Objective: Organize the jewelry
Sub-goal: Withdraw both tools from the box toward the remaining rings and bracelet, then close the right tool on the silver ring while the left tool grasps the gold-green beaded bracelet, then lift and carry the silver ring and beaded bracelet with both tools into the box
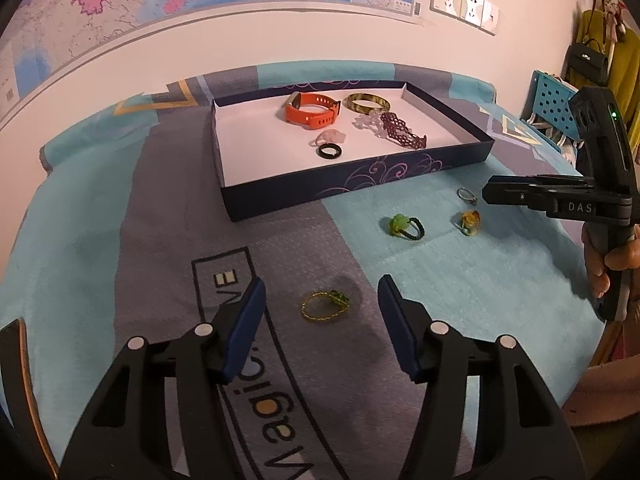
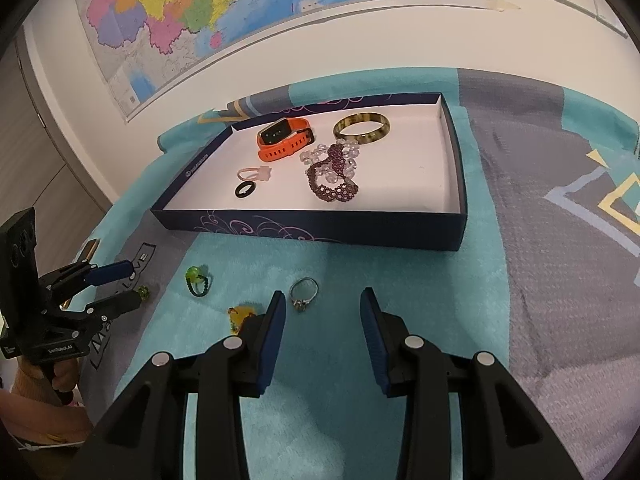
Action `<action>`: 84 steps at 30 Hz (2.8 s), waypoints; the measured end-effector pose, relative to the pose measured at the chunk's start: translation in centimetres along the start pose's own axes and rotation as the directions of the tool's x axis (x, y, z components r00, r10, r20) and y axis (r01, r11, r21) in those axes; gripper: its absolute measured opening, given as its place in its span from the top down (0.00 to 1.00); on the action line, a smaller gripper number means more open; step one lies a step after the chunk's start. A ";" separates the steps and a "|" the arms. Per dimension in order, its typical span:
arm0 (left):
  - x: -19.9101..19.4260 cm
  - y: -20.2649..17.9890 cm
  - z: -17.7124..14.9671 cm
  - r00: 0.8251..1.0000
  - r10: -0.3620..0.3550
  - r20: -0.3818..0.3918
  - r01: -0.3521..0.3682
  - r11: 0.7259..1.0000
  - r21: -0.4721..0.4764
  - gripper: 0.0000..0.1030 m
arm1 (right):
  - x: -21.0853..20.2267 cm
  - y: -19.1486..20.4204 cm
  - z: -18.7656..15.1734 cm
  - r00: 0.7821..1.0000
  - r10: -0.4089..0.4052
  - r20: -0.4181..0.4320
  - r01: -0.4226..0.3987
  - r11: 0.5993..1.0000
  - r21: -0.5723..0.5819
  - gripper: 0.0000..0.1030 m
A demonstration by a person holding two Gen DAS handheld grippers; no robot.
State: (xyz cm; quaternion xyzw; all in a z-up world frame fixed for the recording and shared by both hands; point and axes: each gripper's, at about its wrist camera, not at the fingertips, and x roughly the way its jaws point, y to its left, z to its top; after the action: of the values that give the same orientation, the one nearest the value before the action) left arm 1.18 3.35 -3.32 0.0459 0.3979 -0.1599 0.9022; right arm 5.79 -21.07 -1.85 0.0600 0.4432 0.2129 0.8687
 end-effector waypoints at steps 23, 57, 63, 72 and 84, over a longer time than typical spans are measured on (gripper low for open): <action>1.0 -0.8 -0.1 0.999 -0.030 -0.044 0.030 0.999 0.017 0.76 | 1.3 2.5 0.2 0.998 -0.059 -0.029 0.055 0.992 -0.110 0.64; 1.0 -1.0 0.3 0.999 -0.029 -0.037 0.029 0.999 0.013 0.79 | 1.4 3.1 0.5 0.997 -0.070 -0.016 0.067 0.989 -0.133 0.86; 1.0 -1.0 0.5 0.999 -0.029 -0.033 0.030 0.999 0.013 0.79 | 0.8 2.8 0.6 0.999 -0.050 -0.005 0.049 0.992 -0.114 0.86; 0.1 -1.0 1.5 0.999 -0.039 0.001 0.039 0.999 0.012 0.79 | -0.1 3.0 1.0 0.999 -0.028 0.021 0.030 0.993 -0.115 0.86; -0.4 -1.7 4.2 0.996 -0.053 0.067 0.051 0.998 0.034 0.80 | -0.8 3.4 2.6 0.998 -0.020 0.057 0.027 0.991 -0.129 0.86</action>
State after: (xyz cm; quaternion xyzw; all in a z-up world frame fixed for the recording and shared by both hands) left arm 3.28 0.95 -0.07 0.0447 0.3652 -0.1913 0.9099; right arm 6.40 -18.13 1.28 0.0041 0.4047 0.2294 0.8852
